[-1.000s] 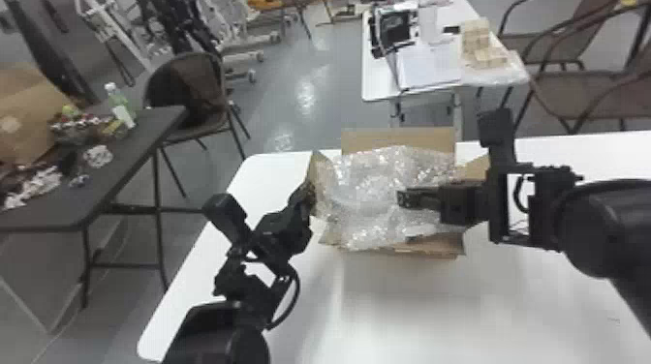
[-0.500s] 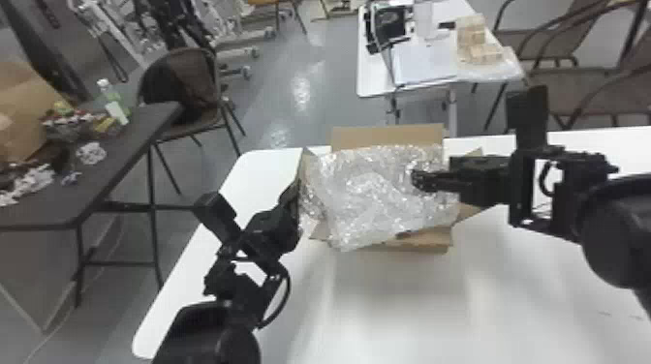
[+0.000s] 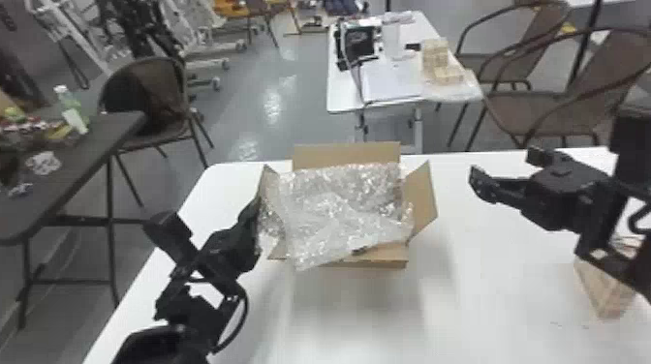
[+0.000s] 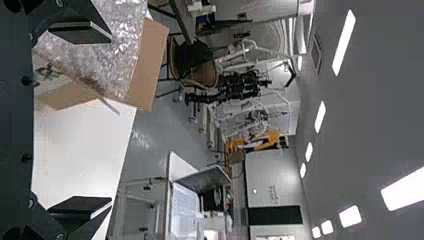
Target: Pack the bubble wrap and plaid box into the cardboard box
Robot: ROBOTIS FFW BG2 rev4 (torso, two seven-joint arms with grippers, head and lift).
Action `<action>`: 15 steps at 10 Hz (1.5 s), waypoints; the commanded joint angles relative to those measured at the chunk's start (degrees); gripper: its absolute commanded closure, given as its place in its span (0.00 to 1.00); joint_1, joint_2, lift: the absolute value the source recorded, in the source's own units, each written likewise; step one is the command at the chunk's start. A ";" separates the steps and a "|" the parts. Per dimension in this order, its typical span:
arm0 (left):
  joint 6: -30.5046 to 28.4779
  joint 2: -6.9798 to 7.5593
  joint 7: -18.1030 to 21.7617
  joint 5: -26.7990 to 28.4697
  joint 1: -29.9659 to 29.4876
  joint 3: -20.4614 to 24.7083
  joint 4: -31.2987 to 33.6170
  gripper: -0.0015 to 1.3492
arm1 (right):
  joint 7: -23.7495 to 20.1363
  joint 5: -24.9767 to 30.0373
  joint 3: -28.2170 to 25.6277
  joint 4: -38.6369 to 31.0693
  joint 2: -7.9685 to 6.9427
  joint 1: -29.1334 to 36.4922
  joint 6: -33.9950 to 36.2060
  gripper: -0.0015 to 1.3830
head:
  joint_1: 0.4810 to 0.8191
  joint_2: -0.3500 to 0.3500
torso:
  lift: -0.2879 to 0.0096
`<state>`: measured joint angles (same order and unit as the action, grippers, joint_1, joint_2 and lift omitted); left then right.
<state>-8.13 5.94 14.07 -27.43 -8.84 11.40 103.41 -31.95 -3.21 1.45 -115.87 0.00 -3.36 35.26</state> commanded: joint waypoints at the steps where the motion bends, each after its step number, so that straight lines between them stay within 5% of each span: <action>1: 0.31 -0.05 -0.10 -0.25 -0.83 0.65 0.39 0.90 | 0.05 1.98 -3.74 -4.28 -0.05 8.63 -6.70 0.11 | 0.41 0.81 | 0.43; 5: 1.45 -0.32 -0.10 -0.78 -3.02 2.67 1.18 0.90 | 0.66 2.50 -11.12 -4.19 -0.05 24.45 -25.95 0.12 | 0.63 0.74 | 0.43; 11: 2.07 -1.55 -0.10 -0.95 -5.48 5.39 1.97 0.90 | 0.66 3.12 -18.06 -7.44 -0.05 33.24 -28.67 0.12 | 0.63 0.65 | 0.43; 15: 2.07 -2.16 -0.10 -0.95 -5.75 5.92 2.06 0.90 | 0.75 3.47 -24.92 1.35 -0.05 31.92 -35.88 0.12 | 0.63 0.58 | 0.43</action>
<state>-5.98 3.78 13.98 -28.39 -14.62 17.35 105.47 -31.20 0.26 -22.84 -116.24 0.00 29.50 0.47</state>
